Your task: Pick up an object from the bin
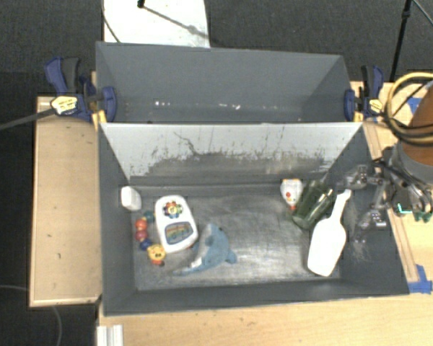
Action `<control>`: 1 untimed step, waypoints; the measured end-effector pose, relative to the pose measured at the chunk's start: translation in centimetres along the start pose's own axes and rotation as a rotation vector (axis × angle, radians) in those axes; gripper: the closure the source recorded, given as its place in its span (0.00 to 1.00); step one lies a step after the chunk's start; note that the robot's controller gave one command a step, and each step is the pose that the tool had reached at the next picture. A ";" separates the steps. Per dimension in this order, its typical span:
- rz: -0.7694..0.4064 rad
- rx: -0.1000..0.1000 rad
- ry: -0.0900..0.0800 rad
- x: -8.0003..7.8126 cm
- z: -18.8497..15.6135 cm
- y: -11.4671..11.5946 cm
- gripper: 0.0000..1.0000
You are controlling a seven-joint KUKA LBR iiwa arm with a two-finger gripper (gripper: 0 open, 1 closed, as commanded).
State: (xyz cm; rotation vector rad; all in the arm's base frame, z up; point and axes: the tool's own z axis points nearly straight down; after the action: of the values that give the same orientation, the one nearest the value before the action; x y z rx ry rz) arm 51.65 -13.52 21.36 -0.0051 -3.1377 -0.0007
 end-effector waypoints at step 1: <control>-0.004 0.001 -0.007 -0.2 -0.4 0.1 0.00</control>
Offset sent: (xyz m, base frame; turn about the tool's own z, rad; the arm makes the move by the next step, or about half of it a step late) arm 0.0137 -0.0070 -0.1383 -0.5314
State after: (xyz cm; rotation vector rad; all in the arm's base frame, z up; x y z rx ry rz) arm 51.83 -13.47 21.72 0.0007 -3.1451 0.0015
